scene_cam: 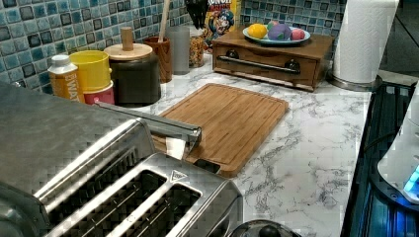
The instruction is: Close the oven.
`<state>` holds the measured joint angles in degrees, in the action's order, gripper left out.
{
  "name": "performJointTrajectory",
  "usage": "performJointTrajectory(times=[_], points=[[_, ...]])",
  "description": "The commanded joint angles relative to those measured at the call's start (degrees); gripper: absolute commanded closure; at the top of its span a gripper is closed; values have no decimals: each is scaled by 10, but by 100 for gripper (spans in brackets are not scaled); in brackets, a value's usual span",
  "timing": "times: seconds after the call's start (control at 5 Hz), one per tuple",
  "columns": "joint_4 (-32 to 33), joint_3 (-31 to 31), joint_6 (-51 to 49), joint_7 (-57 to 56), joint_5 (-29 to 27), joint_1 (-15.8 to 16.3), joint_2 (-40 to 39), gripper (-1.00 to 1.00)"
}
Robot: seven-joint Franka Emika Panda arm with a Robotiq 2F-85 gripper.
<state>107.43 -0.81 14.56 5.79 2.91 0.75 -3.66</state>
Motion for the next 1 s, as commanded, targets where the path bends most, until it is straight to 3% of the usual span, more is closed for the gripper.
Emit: performJointTrajectory(times=[0.2, 0.6, 0.8, 1.0], points=[[0, -1, 2, 1, 2, 0, 0, 100], [52, 18, 131, -171, -114, -30, -8, 100], [49, -4, 160, -295, -189, -75, -33, 100], [15, 15, 145, -425, -243, -54, -76, 100]])
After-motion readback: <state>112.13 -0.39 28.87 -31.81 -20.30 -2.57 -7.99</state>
